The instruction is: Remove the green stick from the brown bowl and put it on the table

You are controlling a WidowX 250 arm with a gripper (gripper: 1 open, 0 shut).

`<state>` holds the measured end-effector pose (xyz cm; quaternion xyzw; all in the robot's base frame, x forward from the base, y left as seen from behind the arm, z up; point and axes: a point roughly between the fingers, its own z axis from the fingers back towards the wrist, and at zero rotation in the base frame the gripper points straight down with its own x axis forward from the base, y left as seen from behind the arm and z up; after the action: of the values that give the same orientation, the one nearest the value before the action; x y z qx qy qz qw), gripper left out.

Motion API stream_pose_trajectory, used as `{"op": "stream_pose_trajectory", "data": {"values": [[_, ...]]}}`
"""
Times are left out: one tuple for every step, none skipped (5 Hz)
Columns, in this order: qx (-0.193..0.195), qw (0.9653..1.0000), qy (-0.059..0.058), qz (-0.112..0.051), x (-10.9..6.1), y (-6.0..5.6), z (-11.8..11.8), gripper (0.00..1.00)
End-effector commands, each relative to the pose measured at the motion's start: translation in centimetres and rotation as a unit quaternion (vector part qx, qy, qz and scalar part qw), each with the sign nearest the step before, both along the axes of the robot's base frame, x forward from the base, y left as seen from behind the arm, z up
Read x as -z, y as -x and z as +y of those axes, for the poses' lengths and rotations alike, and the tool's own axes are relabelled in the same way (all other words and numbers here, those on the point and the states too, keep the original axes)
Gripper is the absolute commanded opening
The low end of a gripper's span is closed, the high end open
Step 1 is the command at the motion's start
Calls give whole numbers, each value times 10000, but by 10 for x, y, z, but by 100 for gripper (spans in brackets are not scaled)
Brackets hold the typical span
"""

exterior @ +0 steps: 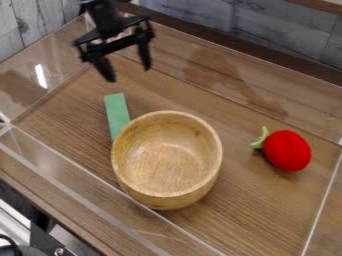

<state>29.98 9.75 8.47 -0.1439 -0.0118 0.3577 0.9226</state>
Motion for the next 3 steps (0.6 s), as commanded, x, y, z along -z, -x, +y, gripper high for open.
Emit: {"op": "stream_pose_trajectory", "data": {"values": [[418, 9979, -104, -484, -32, -21, -16, 100], [974, 9935, -81, -584, -34, -36, -42, 100], [1496, 9866, -74, -650, -30, -48, -68, 100]]}}
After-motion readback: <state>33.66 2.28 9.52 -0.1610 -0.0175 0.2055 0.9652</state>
